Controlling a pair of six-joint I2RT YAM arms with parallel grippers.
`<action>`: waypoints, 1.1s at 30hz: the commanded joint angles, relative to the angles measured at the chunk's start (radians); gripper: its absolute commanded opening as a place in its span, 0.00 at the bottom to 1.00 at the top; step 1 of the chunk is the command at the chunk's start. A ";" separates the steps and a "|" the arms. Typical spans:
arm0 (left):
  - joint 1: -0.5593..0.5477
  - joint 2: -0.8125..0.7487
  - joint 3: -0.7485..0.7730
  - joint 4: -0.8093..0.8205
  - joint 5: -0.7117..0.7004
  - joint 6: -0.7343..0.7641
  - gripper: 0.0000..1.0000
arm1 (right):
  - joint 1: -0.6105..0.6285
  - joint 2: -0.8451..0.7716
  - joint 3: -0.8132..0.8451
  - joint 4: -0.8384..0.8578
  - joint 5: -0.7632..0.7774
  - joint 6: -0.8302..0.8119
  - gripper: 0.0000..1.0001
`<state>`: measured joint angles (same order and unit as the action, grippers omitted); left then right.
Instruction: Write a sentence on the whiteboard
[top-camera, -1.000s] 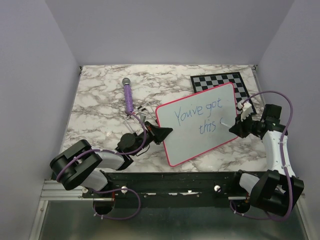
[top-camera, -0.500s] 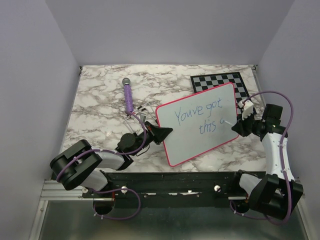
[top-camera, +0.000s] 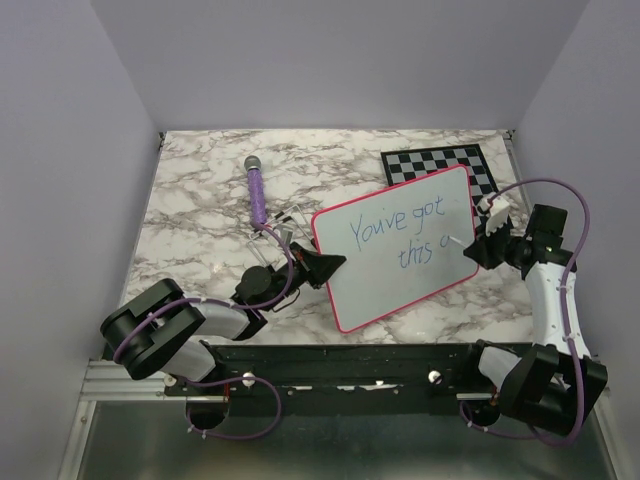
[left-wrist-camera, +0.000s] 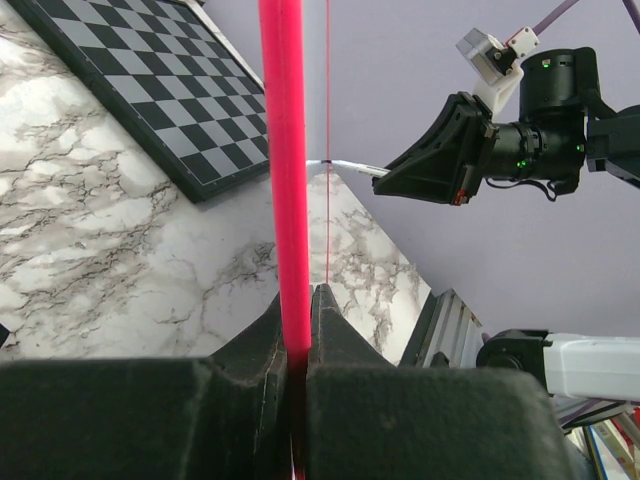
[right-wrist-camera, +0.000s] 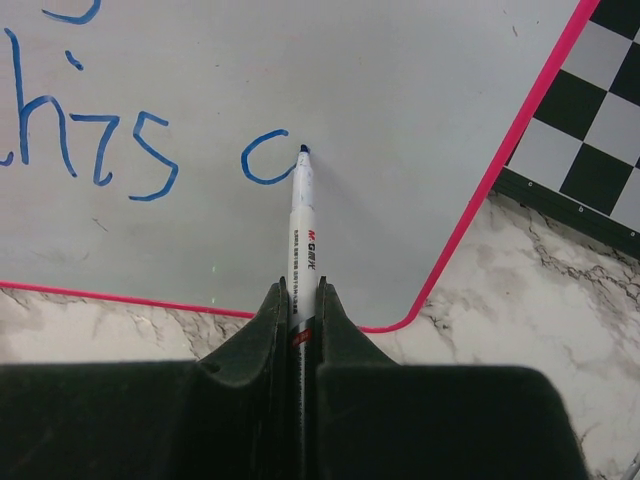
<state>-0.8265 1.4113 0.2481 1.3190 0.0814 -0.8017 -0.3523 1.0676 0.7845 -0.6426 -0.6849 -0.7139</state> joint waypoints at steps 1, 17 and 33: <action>-0.006 0.021 0.008 -0.040 0.050 0.084 0.00 | 0.007 0.005 0.032 0.024 -0.050 0.004 0.01; -0.008 0.015 0.002 -0.040 0.047 0.084 0.00 | 0.009 0.052 0.021 -0.040 0.022 -0.041 0.00; -0.008 0.017 0.006 -0.037 0.040 0.081 0.00 | 0.009 0.000 -0.050 -0.123 0.071 -0.128 0.01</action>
<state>-0.8257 1.4170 0.2512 1.3167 0.0780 -0.8127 -0.3523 1.0794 0.7719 -0.7086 -0.6491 -0.7963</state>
